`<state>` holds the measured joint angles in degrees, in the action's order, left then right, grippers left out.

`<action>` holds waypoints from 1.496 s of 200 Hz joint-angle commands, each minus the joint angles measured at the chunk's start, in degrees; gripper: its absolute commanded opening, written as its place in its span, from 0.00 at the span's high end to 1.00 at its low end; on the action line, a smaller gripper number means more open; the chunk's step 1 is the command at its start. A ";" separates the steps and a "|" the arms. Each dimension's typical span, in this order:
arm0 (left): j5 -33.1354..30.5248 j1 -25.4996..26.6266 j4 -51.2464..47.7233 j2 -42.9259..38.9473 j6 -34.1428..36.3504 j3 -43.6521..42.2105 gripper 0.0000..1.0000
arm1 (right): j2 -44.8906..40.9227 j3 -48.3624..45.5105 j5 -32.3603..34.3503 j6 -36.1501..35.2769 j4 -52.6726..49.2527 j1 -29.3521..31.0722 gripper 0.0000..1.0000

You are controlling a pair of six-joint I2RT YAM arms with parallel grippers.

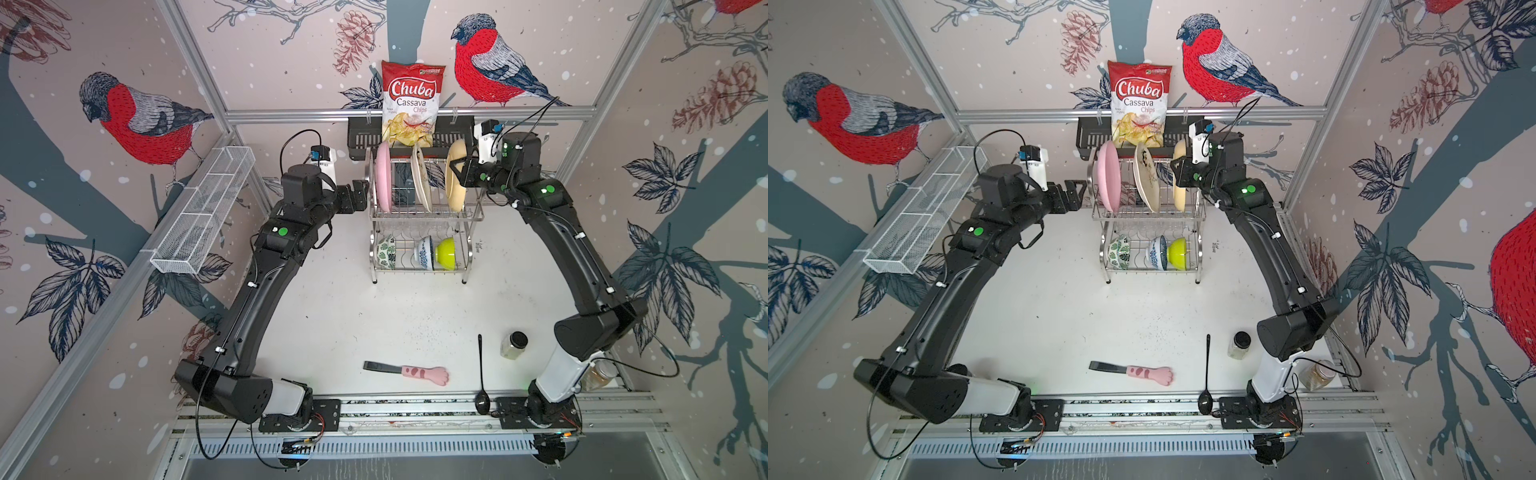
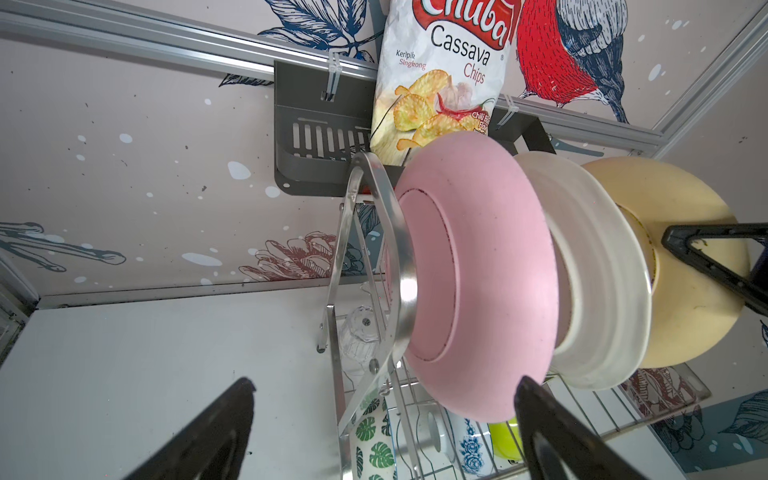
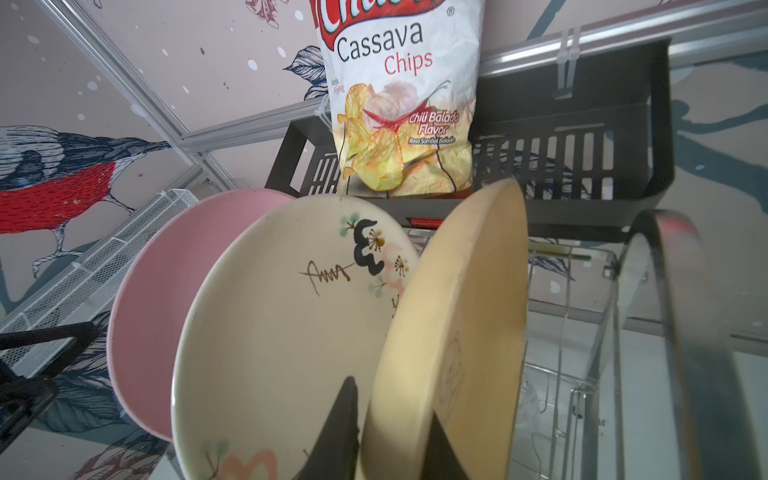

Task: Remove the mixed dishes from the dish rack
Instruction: 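Grasp the yellow bear-print plate rim with right gripper while left waits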

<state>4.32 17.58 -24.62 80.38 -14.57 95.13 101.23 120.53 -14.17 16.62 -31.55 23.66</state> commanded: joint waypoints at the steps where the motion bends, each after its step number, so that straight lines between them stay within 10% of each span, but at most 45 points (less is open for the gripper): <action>1: 0.43 -0.06 2.74 0.04 0.69 -0.03 0.04 | 0.02 -0.88 -1.95 1.06 0.88 -0.36 0.82; 104: 0.35 -0.03 2.47 0.51 0.16 -0.37 0.05 | 0.20 -1.04 -6.14 5.12 1.97 -0.90 0.99; 299: -1.56 -0.07 1.86 -0.54 -0.50 0.17 0.04 | -8.45 1.03 -8.63 4.71 6.44 -0.98 1.00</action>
<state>3.81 17.58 -24.64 80.62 -14.63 94.87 95.04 121.80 -22.83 24.95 -26.89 21.69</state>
